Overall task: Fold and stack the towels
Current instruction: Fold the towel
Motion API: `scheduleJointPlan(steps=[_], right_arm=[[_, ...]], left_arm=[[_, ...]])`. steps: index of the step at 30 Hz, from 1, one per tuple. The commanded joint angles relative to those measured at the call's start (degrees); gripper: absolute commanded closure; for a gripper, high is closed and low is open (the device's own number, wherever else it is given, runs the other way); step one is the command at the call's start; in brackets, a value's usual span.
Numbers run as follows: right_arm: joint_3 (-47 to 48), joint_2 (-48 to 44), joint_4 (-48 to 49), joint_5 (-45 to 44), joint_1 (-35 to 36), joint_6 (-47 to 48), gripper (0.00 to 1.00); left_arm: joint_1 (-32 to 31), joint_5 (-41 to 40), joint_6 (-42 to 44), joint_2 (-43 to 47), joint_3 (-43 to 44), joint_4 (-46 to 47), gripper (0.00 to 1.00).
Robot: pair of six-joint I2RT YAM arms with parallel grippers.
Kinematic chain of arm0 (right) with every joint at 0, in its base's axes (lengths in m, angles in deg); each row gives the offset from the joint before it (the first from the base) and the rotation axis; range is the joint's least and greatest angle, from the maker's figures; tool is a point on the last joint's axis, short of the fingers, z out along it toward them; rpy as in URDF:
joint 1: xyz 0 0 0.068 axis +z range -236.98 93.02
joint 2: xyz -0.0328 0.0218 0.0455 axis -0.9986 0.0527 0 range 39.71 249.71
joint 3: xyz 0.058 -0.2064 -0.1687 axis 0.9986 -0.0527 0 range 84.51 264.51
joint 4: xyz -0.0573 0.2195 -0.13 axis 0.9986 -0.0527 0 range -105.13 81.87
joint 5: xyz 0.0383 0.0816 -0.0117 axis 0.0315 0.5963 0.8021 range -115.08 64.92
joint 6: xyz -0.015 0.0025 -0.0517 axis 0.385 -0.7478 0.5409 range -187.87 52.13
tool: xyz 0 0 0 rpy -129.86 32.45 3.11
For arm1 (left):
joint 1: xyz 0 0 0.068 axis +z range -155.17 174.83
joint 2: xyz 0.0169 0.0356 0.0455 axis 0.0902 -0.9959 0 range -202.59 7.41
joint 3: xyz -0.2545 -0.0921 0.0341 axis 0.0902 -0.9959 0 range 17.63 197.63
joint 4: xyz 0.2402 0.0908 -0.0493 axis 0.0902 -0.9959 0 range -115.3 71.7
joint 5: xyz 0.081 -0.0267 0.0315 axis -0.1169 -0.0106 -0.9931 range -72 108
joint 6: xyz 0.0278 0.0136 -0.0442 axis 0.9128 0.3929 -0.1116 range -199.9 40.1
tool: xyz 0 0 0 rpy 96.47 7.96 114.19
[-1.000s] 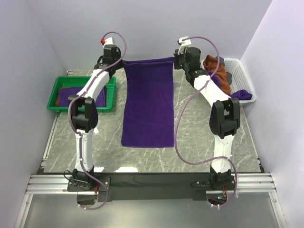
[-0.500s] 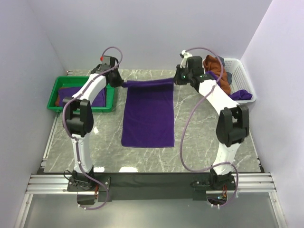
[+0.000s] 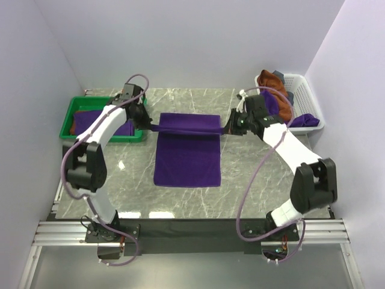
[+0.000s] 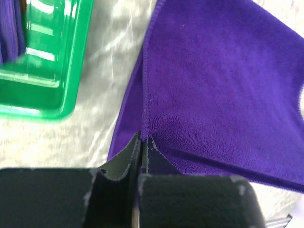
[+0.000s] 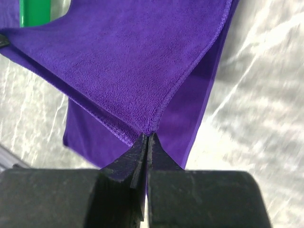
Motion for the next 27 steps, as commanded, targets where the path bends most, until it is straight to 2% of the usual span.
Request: scheduleJointPlan(steps=[1, 6, 14, 22, 27], right_arm=[[-3.5, -6.4, -1.0, -0.1, 0.5, -1.8, 1.0], [-10.1, -9.9, -0.6, 0.3, 3.1, -4.0, 1.0], [-19.3, -16.0, 1.7, -3.4, 7.4, -7.3, 1.0], [-21.0, -21.5, -1.2, -6.8, 8.3, -7.0, 1.0], [-20.2, -22.6, -3.0, -6.8, 8.4, -6.8, 1.0]], left_arm=[[0.0, -0.7, -0.5, 7.4, -3.8, -0.6, 0.99], [-1.0, 0.4, -1.5, 12.3, -12.1, 0.3, 0.99], [-3.5, -0.8, -1.7, 17.4, -20.4, -1.7, 0.99], [-4.1, -2.6, -4.0, 26.7, -27.0, -1.6, 0.99], [-4.6, -2.4, -4.9, 28.5, -29.4, -0.8, 0.99]])
